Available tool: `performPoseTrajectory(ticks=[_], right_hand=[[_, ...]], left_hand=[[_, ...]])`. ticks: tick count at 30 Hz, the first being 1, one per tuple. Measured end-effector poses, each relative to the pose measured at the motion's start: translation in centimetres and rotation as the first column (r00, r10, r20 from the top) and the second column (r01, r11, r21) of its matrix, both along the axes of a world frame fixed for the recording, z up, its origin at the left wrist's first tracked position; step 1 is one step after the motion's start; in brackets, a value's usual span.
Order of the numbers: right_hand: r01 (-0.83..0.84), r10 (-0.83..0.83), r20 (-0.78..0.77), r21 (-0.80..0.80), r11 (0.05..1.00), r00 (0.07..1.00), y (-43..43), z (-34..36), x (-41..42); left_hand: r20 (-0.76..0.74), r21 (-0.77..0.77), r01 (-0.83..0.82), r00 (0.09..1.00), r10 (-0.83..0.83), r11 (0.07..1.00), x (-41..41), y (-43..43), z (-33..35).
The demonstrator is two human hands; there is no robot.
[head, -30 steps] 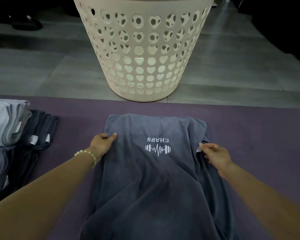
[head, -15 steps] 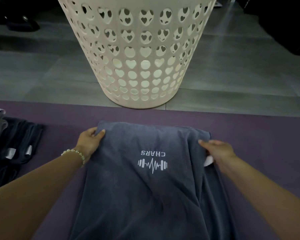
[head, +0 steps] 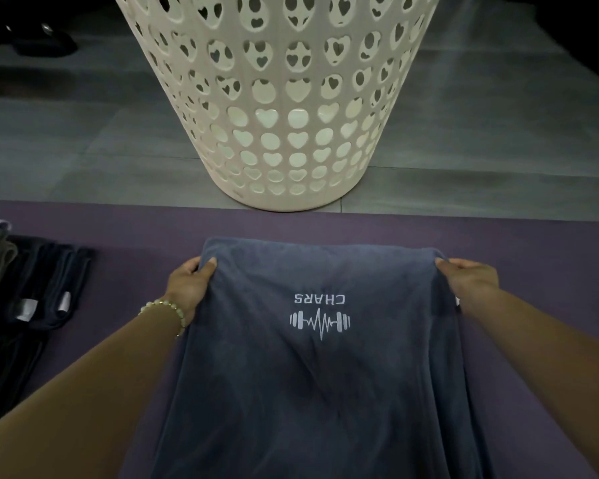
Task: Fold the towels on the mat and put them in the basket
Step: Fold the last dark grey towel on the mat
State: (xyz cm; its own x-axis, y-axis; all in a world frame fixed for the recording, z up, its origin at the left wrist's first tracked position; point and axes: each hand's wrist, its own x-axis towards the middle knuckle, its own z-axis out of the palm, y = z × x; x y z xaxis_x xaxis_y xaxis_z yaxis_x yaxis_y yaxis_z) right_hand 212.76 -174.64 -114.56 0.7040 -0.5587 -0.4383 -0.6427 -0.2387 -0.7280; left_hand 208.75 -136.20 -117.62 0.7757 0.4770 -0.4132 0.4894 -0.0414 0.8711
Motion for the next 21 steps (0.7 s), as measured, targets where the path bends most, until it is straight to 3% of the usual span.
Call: performPoseTrajectory(ticks=[5, 8, 12, 15, 18, 21], right_hand=[[-0.097, 0.102, -0.043, 0.102, 0.990, 0.994, -0.2, 1.3, -0.7], [-0.170, 0.187, -0.035, 0.281, 0.944, 0.982, -0.7, 2.7, -2.2], [-0.248, 0.307, -0.077, 0.420, 0.873, 0.949, -2.2, 3.9, -6.4], [-0.308, 0.438, -0.200, 0.467, 0.829, 0.876, -2.3, 3.9, -11.1], [-0.278, 0.413, -0.297, 0.404, 0.871, 0.861, -2.2, 3.2, -15.4], [-0.290, 0.466, -0.363, 0.443, 0.848, 0.807, -2.5, 3.1, -19.0]], left_hand=[[-0.055, -0.013, 0.026, 0.998, -0.027, 1.000, -0.1, -0.1, 0.9], [-0.174, -0.042, 0.113, 0.978, -0.118, 0.993, 0.4, 0.4, 2.3], [-0.257, 0.058, 0.264, 0.936, -0.242, 0.963, -1.4, 0.2, 3.2], [-0.296, -0.024, 0.352, 0.892, -0.343, 0.936, -5.5, 0.3, 3.4], [-0.333, 0.090, 0.442, 0.858, -0.392, 0.893, -10.2, 0.5, 3.5], [-0.384, -0.059, 0.419, 0.828, -0.408, 0.906, -15.1, 0.2, 4.0]])
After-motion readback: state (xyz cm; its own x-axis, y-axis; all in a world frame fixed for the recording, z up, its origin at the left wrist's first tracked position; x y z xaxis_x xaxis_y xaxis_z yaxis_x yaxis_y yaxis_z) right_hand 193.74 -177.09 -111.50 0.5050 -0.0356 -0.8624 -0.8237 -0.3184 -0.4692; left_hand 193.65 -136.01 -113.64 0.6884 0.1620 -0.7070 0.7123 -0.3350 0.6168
